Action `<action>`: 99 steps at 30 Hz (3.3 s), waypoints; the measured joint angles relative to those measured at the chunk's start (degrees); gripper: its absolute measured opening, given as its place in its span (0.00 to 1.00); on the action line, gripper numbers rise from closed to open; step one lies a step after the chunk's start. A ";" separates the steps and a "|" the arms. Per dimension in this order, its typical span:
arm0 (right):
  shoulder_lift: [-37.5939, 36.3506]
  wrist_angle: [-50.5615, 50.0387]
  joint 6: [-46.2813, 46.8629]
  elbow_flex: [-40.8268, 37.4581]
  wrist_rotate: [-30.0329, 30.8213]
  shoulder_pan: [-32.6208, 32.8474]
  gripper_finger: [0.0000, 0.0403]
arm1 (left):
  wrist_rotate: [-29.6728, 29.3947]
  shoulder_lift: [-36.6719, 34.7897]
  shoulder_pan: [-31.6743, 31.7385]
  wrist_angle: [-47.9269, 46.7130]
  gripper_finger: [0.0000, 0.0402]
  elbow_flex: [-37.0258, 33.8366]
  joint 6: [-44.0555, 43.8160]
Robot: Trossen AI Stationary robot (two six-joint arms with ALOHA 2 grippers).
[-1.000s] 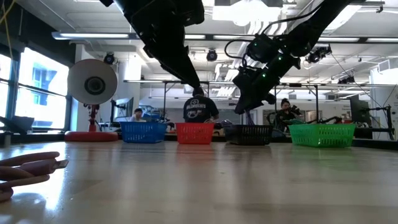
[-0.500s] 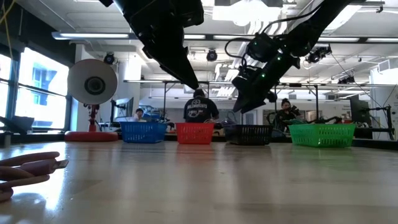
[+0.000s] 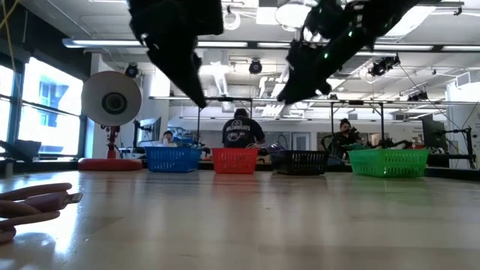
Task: Pick & Place USB Port
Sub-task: Put the pink charger cable into the red bin
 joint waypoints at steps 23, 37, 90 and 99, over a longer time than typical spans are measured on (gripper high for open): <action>-6.11 -8.28 9.26 0.02 31.26 43.96 0.52 | 3.49 -4.35 -26.00 -7.72 0.51 -0.50 -32.35; -6.13 -7.68 9.26 0.02 33.39 49.85 0.52 | 12.36 3.55 -30.07 -1.70 0.51 -0.10 -31.27; -6.13 -4.66 9.70 0.04 23.93 50.33 0.52 | 14.62 11.35 -28.44 15.71 0.04 -10.64 -42.63; -6.13 -4.45 8.20 0.04 24.45 51.28 0.52 | 7.25 8.27 -28.47 15.35 0.02 -10.75 -36.11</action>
